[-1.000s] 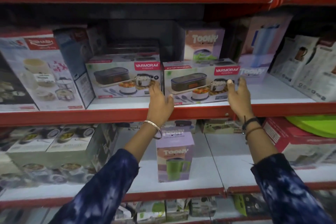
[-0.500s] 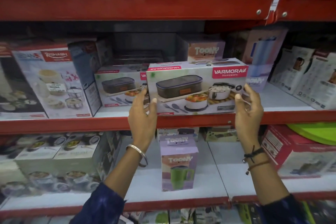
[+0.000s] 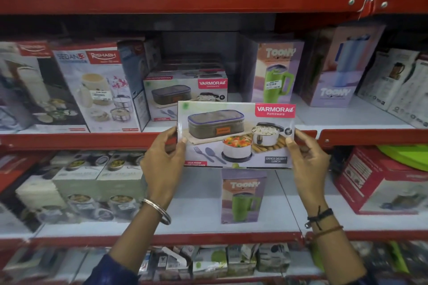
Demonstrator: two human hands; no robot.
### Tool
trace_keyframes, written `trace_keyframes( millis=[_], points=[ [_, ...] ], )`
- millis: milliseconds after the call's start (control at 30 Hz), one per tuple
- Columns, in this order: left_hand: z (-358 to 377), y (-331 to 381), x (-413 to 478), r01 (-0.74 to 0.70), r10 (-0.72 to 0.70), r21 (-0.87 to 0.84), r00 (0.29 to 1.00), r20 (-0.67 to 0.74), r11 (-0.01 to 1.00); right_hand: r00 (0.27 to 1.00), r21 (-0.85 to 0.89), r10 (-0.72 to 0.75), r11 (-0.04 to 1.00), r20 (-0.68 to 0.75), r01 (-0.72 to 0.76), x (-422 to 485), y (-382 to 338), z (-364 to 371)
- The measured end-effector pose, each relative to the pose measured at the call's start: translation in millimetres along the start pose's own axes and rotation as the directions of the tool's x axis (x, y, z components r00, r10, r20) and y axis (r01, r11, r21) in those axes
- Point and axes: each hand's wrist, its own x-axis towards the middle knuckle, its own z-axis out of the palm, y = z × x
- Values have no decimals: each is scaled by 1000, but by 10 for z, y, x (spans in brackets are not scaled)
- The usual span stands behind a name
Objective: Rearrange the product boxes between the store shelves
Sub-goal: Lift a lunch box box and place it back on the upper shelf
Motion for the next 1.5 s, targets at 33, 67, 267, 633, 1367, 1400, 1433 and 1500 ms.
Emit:
trace_keyframes(
  millis=[33, 67, 267, 633, 1367, 1400, 1433, 1500],
  points=[
    [-18, -20, -16, 0, 0, 9, 1000, 0, 1000, 1000, 2, 6, 1000, 4, -6, -28, 9, 7],
    [-34, -38, -30, -1, 1, 21, 1000, -2, 1000, 1000, 6, 9, 1000, 8, -9, -51, 12, 17],
    [-92, -84, -25, -1, 1, 40, 1000, 0, 999, 1000, -10, 10, 1000, 11, -10, -102, -36, 68],
    [-100, -107, 482, -173, 173, 7, 985, -5, 985, 987, 16, -154, 988, 37, 154, 262, -436, 693],
    [202, -998, 949, -346, 296, 237, 929, 223, 908, 958, -220, -221, 940, 185, 259, 315, 129, 1500],
    [195, -1000, 943, -352, 297, 269, 928, 223, 897, 955, -241, -226, 932, 193, 269, 315, 130, 1500],
    [190, -996, 937, -355, 298, 289, 928, 222, 889, 954, -258, -224, 927, 201, 272, 321, 125, 1497],
    [191, -978, 922, -337, 284, 285, 935, 211, 897, 954, -279, -207, 923, 218, 264, 338, 97, 1479]
  ],
)
